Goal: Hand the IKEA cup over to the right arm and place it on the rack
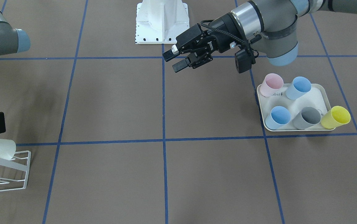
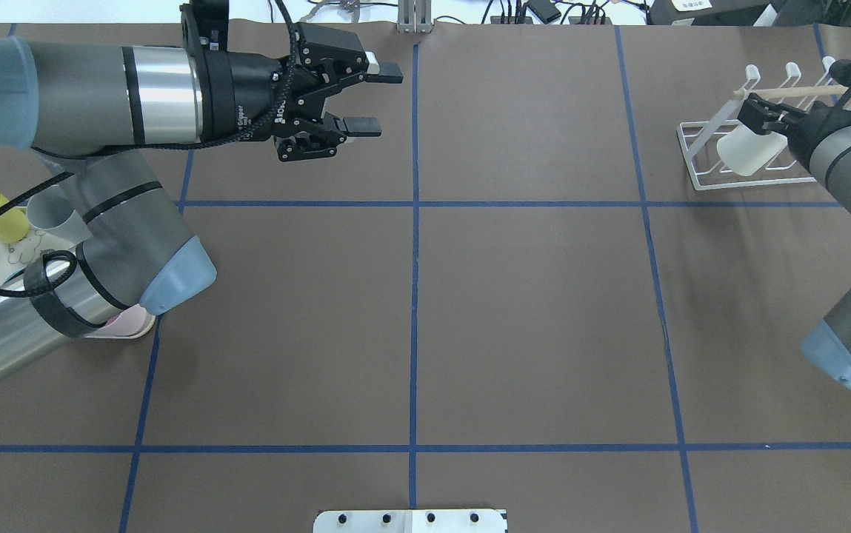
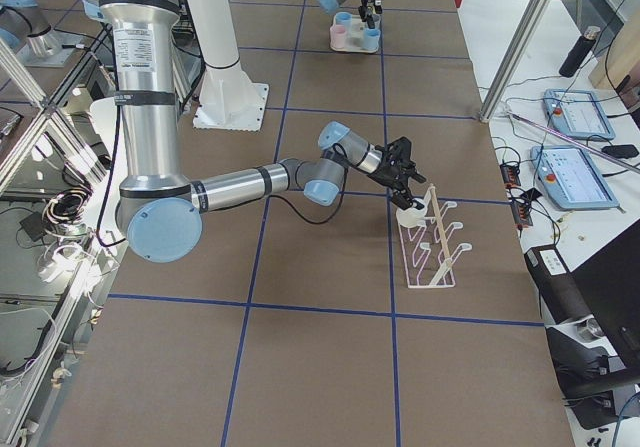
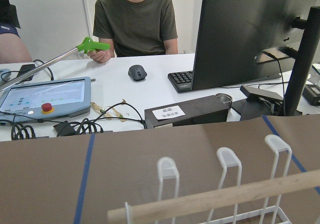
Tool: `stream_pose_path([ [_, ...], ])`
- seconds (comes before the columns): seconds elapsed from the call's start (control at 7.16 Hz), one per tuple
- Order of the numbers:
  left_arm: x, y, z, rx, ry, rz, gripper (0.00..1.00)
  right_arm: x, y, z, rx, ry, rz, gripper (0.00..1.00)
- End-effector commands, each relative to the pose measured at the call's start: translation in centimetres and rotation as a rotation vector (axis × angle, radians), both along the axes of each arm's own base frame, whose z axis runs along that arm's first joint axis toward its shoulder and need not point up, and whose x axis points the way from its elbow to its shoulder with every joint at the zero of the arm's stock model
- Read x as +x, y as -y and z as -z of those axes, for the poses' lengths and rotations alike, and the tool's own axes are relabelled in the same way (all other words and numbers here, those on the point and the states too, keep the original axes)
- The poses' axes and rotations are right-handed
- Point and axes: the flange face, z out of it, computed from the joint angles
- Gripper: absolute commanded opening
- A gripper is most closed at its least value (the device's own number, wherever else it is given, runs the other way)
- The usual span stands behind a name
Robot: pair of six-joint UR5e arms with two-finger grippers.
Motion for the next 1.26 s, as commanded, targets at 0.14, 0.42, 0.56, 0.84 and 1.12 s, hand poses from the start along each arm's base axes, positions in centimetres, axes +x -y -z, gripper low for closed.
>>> stream_pose_path([
  [0.14, -6.7, -0.7, -9.4, 0.285, 0.422, 0.159, 0.74, 1.4, -4.8, 3.3, -0.118, 0.056, 0.194, 1.00],
  [0.42, -10.9, -1.5, -13.7, 0.416, 0.793, 0.159, 0.74, 3.2, -7.0, 6.7, -0.245, 0.099, 0.305, 1.00],
  [0.56, -13.5, -3.8, -17.5, 0.422, 0.921, 0.112, 0.74, 4.5, -7.7, 5.4, -0.296, 0.119, 0.352, 1.00],
  [0.84, -17.9, -9.5, -25.8, 0.433, 1.080, -0.001, 0.75, 6.3, -7.6, 5.6, -0.343, 0.205, 0.419, 1.00],
  [1.12, -18.4, -11.1, -33.2, 0.421, 1.154, -0.147, 0.75, 5.5, -6.4, 6.0, -0.340, 0.212, 0.418, 1.00],
])
